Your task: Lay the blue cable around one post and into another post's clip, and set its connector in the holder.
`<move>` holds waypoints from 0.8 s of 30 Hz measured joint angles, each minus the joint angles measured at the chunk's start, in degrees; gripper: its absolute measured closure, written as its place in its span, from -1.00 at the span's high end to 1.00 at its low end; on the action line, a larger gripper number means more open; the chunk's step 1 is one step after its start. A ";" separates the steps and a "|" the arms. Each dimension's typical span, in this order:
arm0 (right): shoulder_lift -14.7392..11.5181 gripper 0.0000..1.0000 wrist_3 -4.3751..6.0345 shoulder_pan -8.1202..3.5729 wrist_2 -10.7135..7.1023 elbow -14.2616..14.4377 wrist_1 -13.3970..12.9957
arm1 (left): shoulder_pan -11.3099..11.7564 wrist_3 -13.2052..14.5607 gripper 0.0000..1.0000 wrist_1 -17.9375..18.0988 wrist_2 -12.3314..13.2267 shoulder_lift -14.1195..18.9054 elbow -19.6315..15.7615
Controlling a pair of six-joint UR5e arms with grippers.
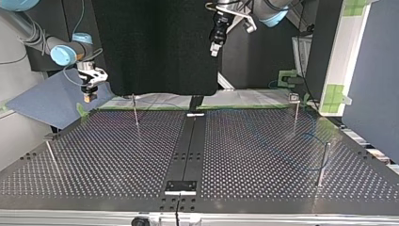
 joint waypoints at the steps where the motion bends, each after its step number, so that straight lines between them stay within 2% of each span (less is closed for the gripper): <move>1: 0.00 -0.06 -0.01 0.05 0.00 0.00 0.00 | 0.02 -0.31 1.00 0.38 0.08 0.00 0.00; 8: 0.00 -0.06 -0.48 0.23 0.05 -0.17 0.20 | 0.17 -3.74 1.00 4.27 0.90 0.00 -0.03; 13: -0.07 -0.06 -1.54 0.43 0.47 -0.64 0.56 | 0.42 -3.98 1.00 6.20 -0.22 0.00 -0.04; 20: -0.73 -0.06 -4.86 0.90 1.41 -0.77 3.41 | 0.50 -2.40 1.00 5.23 -3.22 0.00 -0.08; 24: -2.79 -0.06 -6.88 1.69 1.85 -0.77 5.87 | 0.51 -2.12 1.00 5.02 -3.61 0.00 -0.09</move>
